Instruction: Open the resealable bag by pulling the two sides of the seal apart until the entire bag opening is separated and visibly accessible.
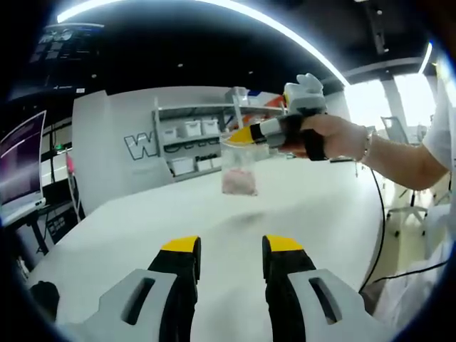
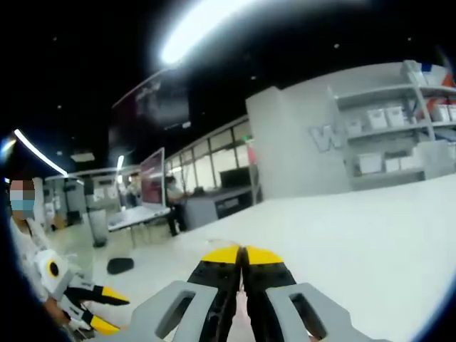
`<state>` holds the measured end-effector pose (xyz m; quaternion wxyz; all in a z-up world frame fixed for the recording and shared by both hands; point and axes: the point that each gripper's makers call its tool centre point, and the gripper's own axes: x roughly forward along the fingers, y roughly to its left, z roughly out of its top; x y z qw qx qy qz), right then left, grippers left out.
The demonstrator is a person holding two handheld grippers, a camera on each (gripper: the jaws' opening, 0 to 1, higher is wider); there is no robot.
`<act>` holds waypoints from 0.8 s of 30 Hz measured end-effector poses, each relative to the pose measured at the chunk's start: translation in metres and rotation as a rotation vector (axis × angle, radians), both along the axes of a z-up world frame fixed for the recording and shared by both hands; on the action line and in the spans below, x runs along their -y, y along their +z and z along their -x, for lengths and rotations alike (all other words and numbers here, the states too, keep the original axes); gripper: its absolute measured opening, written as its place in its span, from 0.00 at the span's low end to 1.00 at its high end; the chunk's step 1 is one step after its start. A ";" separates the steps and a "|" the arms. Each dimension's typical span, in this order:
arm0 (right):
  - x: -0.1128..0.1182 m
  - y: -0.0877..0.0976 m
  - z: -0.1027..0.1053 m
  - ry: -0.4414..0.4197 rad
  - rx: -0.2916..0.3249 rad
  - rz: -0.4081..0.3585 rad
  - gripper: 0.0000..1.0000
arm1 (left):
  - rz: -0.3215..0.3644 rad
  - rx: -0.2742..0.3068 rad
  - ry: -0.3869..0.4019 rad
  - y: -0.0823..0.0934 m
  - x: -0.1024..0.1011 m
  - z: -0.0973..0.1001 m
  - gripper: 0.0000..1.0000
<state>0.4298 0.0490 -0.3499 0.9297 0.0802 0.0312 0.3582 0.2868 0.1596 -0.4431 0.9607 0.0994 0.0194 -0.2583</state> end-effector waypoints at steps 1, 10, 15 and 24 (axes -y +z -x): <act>0.000 0.000 -0.001 -0.001 -0.002 0.000 0.00 | 0.000 0.000 0.000 0.000 0.000 0.000 0.33; 0.000 -0.005 -0.010 -0.011 -0.018 0.002 0.00 | -0.002 -0.002 -0.002 0.000 0.000 -0.002 0.33; 0.001 -0.011 -0.015 -0.022 -0.035 0.008 0.00 | -0.003 -0.001 -0.003 0.001 -0.001 -0.002 0.33; 0.004 -0.013 -0.023 -0.040 -0.041 0.009 0.00 | -0.003 -0.001 -0.001 0.000 -0.001 -0.001 0.33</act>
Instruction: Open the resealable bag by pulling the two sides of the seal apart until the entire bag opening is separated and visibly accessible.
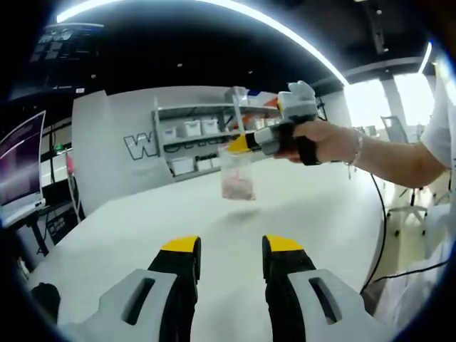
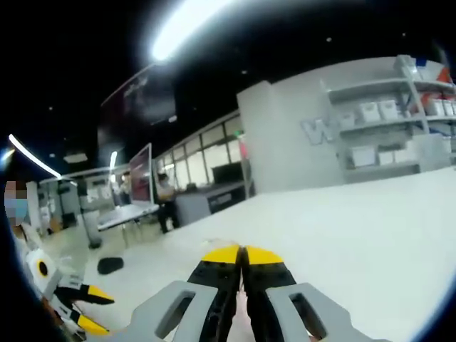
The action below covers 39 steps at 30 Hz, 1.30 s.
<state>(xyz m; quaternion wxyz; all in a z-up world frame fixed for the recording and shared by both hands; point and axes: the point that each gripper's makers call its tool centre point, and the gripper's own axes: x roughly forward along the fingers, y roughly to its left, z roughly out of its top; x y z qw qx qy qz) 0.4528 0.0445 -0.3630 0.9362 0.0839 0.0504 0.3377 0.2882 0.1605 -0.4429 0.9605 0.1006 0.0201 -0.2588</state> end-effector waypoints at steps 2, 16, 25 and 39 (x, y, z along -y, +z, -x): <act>0.000 0.000 -0.002 -0.003 -0.002 0.003 0.00 | 0.000 0.000 0.001 0.000 0.000 0.000 0.33; 0.003 -0.005 -0.012 -0.020 -0.020 0.003 0.00 | 0.004 0.004 0.007 0.001 -0.002 0.000 0.33; -0.001 -0.004 -0.019 -0.021 -0.029 0.003 0.00 | 0.007 0.003 0.009 0.001 -0.002 0.000 0.33; -0.006 -0.004 -0.036 -0.041 -0.053 0.000 0.00 | 0.006 0.005 0.006 0.002 -0.002 -0.001 0.33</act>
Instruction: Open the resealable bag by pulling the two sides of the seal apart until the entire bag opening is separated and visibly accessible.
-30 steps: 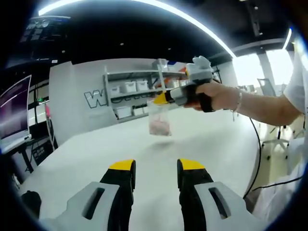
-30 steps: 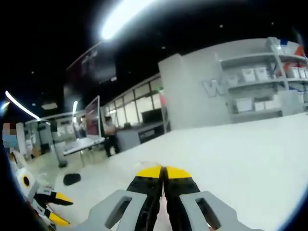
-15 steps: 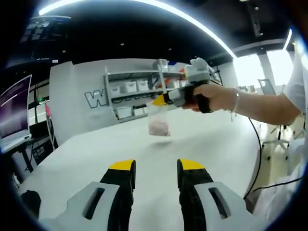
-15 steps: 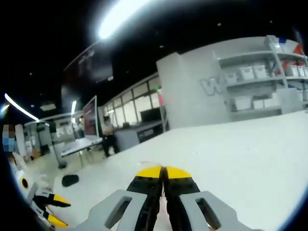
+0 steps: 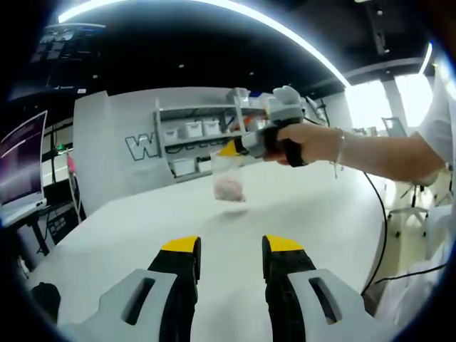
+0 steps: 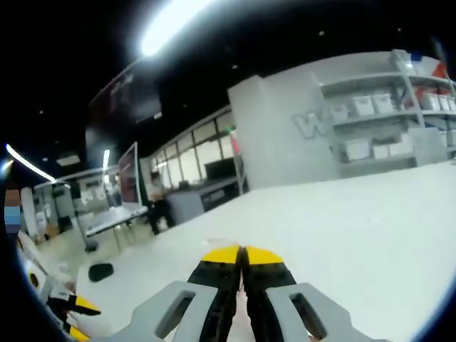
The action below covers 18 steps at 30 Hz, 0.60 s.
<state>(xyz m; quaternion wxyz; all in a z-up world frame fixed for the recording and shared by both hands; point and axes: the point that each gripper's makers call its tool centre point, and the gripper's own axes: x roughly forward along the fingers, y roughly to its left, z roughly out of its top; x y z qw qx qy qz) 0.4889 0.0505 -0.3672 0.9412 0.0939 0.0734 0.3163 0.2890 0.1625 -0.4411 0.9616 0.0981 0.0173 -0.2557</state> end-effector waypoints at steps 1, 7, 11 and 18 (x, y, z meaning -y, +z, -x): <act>0.001 -0.001 -0.002 -0.003 -0.007 -0.003 0.00 | 0.000 -0.001 0.000 0.000 0.000 0.000 0.33; 0.004 -0.006 -0.007 -0.022 -0.020 -0.002 0.00 | 0.003 0.002 0.004 0.000 -0.002 0.001 0.33; 0.006 -0.006 -0.011 -0.031 -0.025 0.005 0.00 | 0.002 0.002 0.002 0.000 -0.001 0.001 0.33; 0.006 -0.007 -0.020 -0.040 -0.034 0.002 0.00 | 0.000 0.001 -0.005 0.001 0.001 -0.001 0.33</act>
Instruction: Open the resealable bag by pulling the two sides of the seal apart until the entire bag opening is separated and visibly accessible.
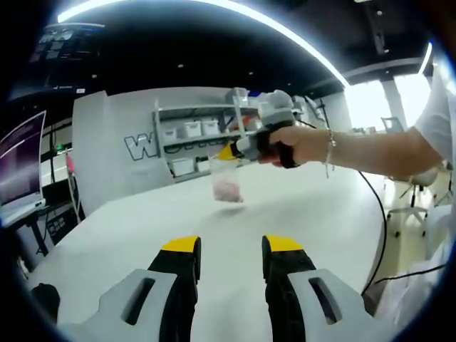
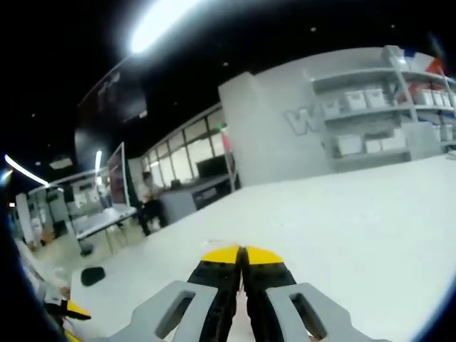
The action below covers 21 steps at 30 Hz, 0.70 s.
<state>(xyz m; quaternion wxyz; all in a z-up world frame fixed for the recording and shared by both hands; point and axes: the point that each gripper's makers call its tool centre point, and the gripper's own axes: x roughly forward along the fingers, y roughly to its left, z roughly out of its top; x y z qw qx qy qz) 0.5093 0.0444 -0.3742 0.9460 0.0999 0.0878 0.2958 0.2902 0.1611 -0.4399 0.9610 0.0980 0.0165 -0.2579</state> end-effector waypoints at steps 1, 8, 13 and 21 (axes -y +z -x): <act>0.000 -0.001 -0.001 -0.001 -0.002 0.000 0.00 | 0.000 0.001 0.000 0.000 0.000 0.000 0.33; -0.002 -0.004 -0.006 -0.006 -0.018 -0.008 0.00 | 0.000 0.003 -0.002 0.002 0.000 -0.001 0.33; -0.002 -0.004 -0.013 -0.018 -0.023 -0.005 0.00 | 0.001 0.006 -0.002 0.003 -0.001 -0.002 0.33; -0.004 -0.008 -0.019 -0.028 -0.038 -0.003 0.00 | 0.006 0.003 0.003 0.001 -0.004 -0.002 0.33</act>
